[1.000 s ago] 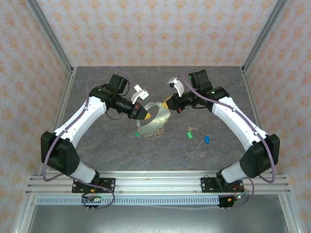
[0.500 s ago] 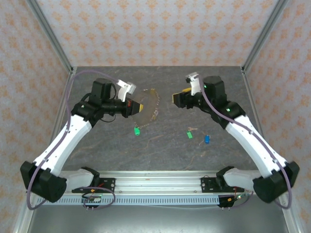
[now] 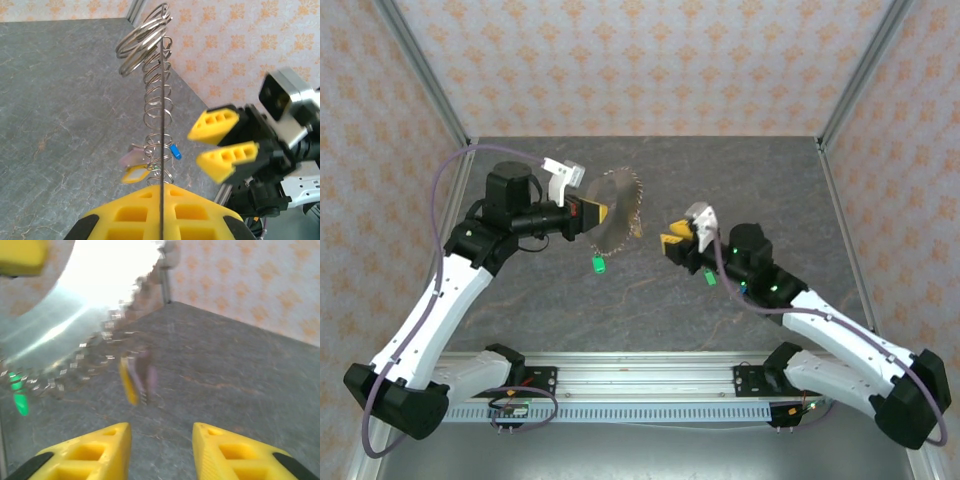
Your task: Put the keys on the keyring
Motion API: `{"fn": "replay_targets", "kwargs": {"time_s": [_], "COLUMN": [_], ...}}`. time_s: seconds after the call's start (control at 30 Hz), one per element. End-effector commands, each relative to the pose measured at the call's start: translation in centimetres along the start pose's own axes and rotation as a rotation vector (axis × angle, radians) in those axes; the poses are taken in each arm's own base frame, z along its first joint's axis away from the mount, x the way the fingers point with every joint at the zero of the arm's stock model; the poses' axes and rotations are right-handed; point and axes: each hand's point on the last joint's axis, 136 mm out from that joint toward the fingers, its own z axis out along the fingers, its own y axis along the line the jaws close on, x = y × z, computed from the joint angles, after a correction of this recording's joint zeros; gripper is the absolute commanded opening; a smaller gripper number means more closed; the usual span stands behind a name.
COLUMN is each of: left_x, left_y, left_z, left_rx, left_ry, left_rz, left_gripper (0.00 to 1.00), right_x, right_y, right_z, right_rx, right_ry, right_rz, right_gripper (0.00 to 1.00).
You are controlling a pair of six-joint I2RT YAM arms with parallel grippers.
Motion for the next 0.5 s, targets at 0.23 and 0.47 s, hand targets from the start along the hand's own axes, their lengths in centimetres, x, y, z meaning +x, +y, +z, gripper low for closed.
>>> {"fn": "replay_targets", "kwargs": {"time_s": [0.23, 0.47], "left_x": [0.1, 0.8], "left_y": [-1.0, 0.9], "left_z": [-0.8, -0.6], "left_rx": [0.000, -0.202], "left_ry": [0.148, 0.325], "left_rz": [0.125, 0.227], "left_gripper": [0.00, 0.00], "right_x": [-0.8, 0.0], "right_y": [3.4, 3.6], "right_z": [3.0, 4.3], "right_rx": [0.080, 0.110], "right_ry": [-0.199, -0.275], "right_rz": [-0.415, -0.355], "right_gripper": [0.23, 0.23]}}
